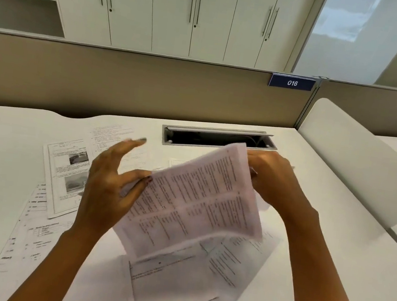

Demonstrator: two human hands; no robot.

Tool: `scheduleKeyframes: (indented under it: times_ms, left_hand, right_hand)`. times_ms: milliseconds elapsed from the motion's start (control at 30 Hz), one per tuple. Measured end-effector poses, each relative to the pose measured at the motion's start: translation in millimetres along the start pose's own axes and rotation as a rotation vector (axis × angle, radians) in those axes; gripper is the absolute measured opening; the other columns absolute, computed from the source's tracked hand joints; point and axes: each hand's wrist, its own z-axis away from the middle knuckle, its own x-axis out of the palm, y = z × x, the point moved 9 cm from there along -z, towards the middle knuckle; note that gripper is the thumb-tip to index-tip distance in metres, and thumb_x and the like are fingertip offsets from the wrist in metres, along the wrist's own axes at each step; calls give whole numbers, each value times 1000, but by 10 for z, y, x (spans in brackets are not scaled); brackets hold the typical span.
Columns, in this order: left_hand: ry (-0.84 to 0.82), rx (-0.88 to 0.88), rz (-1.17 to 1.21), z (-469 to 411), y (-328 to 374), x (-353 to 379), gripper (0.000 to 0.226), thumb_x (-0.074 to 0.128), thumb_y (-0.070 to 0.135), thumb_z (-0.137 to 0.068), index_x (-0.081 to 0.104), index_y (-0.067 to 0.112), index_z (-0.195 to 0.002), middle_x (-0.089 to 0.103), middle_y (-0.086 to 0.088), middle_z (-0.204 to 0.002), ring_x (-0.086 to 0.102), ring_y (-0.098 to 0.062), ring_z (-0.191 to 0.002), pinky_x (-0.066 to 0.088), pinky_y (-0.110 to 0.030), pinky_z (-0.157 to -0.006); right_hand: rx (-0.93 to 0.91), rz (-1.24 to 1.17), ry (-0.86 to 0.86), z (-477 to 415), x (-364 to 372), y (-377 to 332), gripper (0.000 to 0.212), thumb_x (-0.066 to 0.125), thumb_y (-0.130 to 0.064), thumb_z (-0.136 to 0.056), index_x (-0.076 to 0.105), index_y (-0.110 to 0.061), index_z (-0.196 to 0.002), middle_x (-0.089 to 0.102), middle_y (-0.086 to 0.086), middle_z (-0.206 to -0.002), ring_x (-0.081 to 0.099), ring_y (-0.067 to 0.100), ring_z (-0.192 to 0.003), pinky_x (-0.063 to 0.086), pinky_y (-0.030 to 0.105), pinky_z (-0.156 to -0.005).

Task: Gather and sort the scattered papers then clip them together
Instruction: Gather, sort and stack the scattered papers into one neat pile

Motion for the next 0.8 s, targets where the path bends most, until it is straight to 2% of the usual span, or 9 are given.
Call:
scheduleKeyframes:
  times_ms: [133,267,367,433,500,533,600,667,800]
  left_hand:
    - [21,99,-82,-109,125,-139,28,55,33,-85,73,14,-94,51,-7,-135,47,-28,-125,32,-46,-106]
    - [-12,104,-133,-111,139,-144,47,40,43,-93,72,8,-94,72,-9,-100,66,-29,-91,41,-39,-97]
    - [-28,-33,-82,-79,-25,-169,43,45,39,-92,71,4,-93,73,-13,-91,67,-37,-90,45,-39,-89]
    - [10,-195,54,-27,-205,-243,29,57,30,-89,70,5,-94,73,-12,-87,69,-30,-76,51,-27,-75]
    - [81,-346,149,56,-364,-326,24,60,28,-86,71,9,-95,71,-6,-80,62,-13,-63,46,-10,-61]
    - [110,-423,177,108,-439,-339,25,60,29,-85,70,10,-97,70,-4,-80,60,-9,-63,44,-8,-57]
    - [144,-576,262,236,-585,-304,29,61,30,-83,70,9,-101,68,-2,-85,60,-10,-67,43,-14,-59]
    - [155,-694,367,351,-679,-218,31,65,29,-81,69,7,-103,69,-4,-89,62,-13,-71,44,-18,-61]
    - [166,-780,458,519,-728,-72,31,68,25,-81,70,7,-105,71,-6,-94,66,-17,-80,47,-17,-62]
  right_hand:
    - [-112,-95,-80,-237,-3,-243,11,72,-26,-80,75,-20,-88,73,1,-79,67,22,-68,58,38,-60]
    - [-110,-183,-128,-378,-11,-342,20,70,-35,-80,74,-24,-97,75,0,-89,68,19,-72,59,43,-67]
    - [-93,-222,-122,-368,-46,-275,28,71,-43,-76,73,-24,-97,74,-4,-86,68,14,-72,59,37,-66]
    - [-25,-296,-43,-316,-119,-82,23,74,-33,-78,73,-20,-97,73,-6,-83,66,10,-71,56,30,-64]
    - [100,-557,55,-177,-163,151,20,73,-18,-80,72,-12,-99,73,-4,-84,66,8,-72,52,21,-68]
    - [158,-764,84,-88,-113,240,19,69,-16,-83,71,-10,-101,74,-3,-86,68,8,-76,52,20,-72]
    - [238,-1121,112,79,132,310,28,58,-32,-88,68,-15,-108,74,-1,-99,68,14,-92,51,21,-82]
    - [343,-1350,103,233,539,335,49,56,-59,-81,64,-23,-114,69,-2,-113,62,17,-107,51,25,-88]
    - [654,-1408,20,570,1397,317,83,63,-76,-61,54,-25,-125,65,3,-122,61,24,-113,51,39,-90]
